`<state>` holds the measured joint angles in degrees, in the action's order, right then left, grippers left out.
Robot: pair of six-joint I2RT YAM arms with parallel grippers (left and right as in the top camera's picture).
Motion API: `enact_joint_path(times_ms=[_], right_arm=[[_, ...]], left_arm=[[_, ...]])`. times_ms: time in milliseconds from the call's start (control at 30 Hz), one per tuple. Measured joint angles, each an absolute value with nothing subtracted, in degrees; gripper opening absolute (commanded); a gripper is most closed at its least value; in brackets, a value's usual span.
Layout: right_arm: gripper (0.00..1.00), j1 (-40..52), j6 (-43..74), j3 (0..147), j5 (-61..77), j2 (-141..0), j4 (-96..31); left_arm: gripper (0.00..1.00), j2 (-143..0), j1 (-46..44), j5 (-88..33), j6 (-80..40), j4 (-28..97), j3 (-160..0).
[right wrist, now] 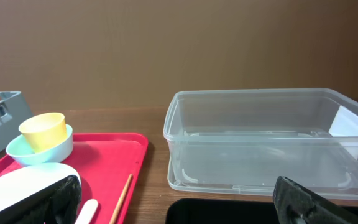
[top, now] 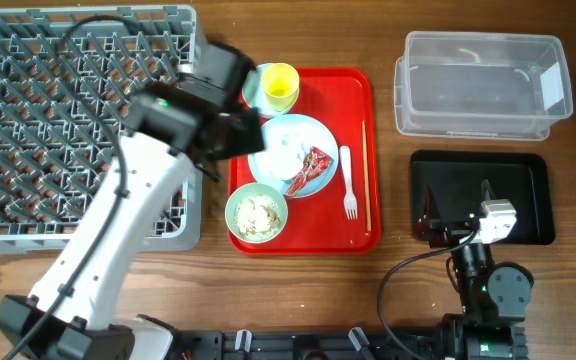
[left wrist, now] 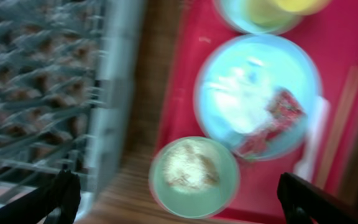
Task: Sort waste into correct bins and load items into the dishwasher rack
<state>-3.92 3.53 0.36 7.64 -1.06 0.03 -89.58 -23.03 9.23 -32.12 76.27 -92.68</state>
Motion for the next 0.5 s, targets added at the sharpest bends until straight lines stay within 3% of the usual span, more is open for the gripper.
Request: enact_joint_path(times_ms=[367, 500], right_arm=[[1.00, -3.9, 3.5, 0.4, 7.6, -1.1, 0.0], [1.00, -3.9, 3.5, 0.4, 7.6, -1.1, 0.0]], left_arm=[[1.00, -89.6, 5.9, 12.6, -33.4, 83.4, -92.7], [1.00, -89.6, 11.4, 12.3, -33.4, 83.6, -92.7]])
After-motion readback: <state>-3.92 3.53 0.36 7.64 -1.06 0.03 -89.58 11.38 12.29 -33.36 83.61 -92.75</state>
